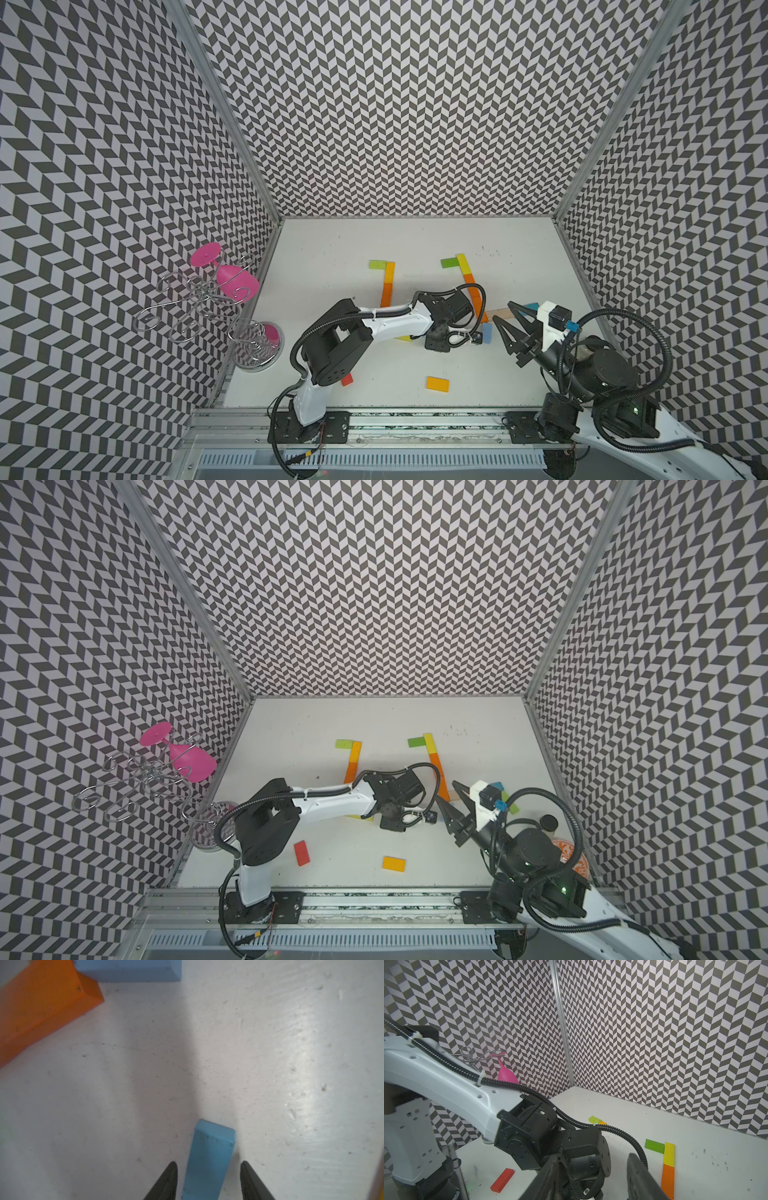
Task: Assemble a giraffe with building blocks
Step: Assemble the building block at the center of the board.
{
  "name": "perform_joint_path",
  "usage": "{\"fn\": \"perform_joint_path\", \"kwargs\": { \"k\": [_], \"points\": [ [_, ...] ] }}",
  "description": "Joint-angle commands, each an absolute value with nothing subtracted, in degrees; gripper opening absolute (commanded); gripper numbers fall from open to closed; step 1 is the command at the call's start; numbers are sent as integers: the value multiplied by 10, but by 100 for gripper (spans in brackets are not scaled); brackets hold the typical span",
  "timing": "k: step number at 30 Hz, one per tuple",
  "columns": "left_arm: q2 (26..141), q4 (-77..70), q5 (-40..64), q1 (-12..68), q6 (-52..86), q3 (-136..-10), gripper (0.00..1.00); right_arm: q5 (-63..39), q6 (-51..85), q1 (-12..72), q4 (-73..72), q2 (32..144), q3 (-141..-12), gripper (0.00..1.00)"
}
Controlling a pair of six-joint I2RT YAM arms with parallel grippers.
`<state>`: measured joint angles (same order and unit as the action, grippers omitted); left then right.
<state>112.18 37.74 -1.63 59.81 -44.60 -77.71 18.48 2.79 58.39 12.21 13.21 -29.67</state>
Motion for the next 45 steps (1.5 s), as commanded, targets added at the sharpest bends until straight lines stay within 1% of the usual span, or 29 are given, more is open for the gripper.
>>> {"fn": "perform_joint_path", "kwargs": {
  "k": [1,4,10,15,20,24,30,45],
  "points": [
    [1117,380,-2,602,-457,-783,54,186,29,588,100,137,-291,51],
    [1124,384,0,602,-459,-785,54,186,28,588,98,139,-289,51],
    [1143,399,12,601,-458,-796,49,182,28,588,98,143,-291,51],
    [1152,407,13,599,-453,-799,44,180,28,588,98,143,-290,51],
    [1155,411,7,599,-446,-803,36,178,27,588,96,143,-287,50],
    [1151,417,10,600,-437,-803,32,177,28,588,94,144,-287,50],
    [1138,410,-2,601,-433,-787,29,174,29,588,91,147,-285,50],
    [1117,394,-12,581,-433,-749,26,164,29,588,80,161,-282,50]
  ]
}}
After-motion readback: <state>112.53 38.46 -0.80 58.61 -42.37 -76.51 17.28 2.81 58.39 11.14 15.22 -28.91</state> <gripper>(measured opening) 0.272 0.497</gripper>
